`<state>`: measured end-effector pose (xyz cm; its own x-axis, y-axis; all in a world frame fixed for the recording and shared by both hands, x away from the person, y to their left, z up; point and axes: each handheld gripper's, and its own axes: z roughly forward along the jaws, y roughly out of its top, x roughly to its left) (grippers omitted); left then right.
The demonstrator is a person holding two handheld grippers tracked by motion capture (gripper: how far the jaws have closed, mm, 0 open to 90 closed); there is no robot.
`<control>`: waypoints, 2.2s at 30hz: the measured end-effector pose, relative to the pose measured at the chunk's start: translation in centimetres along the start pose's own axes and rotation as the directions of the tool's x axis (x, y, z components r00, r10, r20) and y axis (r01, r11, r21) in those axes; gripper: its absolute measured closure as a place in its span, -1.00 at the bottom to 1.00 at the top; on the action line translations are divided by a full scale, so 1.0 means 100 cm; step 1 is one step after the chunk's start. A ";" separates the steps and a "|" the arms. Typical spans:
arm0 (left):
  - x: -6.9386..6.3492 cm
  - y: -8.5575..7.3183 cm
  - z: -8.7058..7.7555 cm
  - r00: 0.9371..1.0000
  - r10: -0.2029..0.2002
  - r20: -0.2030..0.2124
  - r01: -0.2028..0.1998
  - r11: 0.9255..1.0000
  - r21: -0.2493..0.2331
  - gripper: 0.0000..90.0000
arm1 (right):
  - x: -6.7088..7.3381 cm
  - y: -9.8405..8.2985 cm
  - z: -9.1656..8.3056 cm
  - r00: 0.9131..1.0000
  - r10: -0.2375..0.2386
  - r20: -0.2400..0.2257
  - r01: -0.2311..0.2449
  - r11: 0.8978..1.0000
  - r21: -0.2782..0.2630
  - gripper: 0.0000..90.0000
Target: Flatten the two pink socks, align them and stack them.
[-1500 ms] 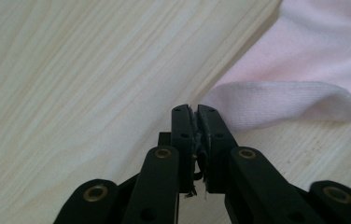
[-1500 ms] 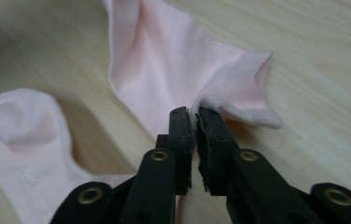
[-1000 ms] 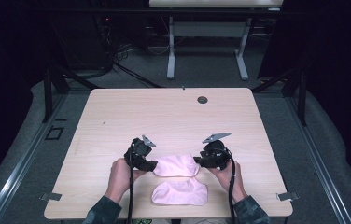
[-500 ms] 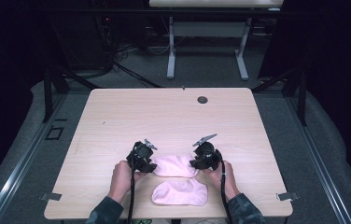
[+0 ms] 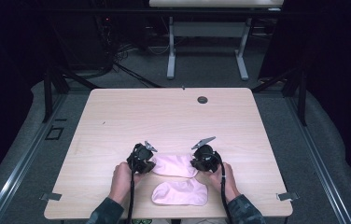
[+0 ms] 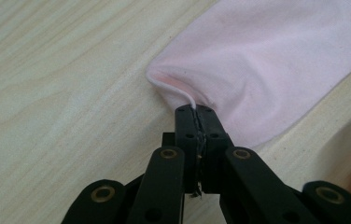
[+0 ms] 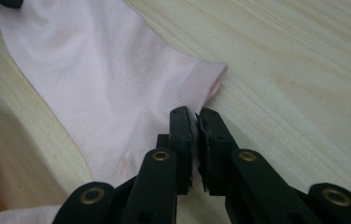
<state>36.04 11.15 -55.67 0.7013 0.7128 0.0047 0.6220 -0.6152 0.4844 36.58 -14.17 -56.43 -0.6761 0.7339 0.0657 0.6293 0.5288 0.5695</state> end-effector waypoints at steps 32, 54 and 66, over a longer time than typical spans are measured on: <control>-0.056 -0.048 -0.076 0.992 -0.013 0.129 0.045 0.969 -0.245 0.98 | 0.028 -0.036 -0.102 0.999 -0.025 -0.040 0.021 0.995 -0.095 0.89; -0.063 -0.073 -0.055 0.995 -0.038 0.096 0.054 0.984 -0.170 0.36 | 0.035 -0.070 -0.062 0.998 -0.011 -0.060 0.011 1.000 0.005 0.84; -0.065 -0.054 -0.053 0.999 -0.043 0.008 0.044 0.981 -0.189 -0.29 | 0.036 -0.070 -0.064 1.000 0.004 -0.012 -0.005 0.999 -0.048 0.03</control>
<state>26.31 11.64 -53.63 0.6764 0.7361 -0.0233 0.5753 -0.5084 0.6407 27.27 -17.96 -54.95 -0.6779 0.7310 0.0782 0.6138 0.5043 0.6074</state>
